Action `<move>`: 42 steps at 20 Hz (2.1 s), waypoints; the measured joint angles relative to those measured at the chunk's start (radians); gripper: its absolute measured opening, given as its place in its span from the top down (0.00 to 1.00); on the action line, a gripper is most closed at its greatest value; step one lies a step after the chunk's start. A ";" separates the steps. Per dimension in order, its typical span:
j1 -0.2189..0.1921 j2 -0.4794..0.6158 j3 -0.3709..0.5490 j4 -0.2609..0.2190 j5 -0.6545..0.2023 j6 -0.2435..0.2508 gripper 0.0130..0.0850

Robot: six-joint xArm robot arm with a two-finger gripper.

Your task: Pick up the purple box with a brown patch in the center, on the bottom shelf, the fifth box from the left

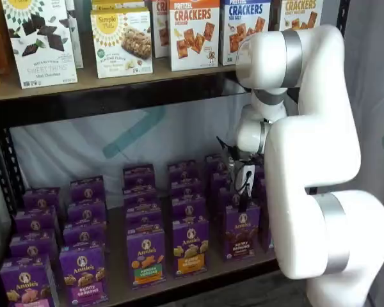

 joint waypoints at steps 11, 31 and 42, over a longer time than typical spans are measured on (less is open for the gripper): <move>-0.022 0.007 0.027 -0.031 0.019 0.003 0.00; -0.042 0.145 -0.157 -0.200 0.096 0.133 0.00; -0.040 0.184 -0.184 -0.177 0.088 0.115 0.00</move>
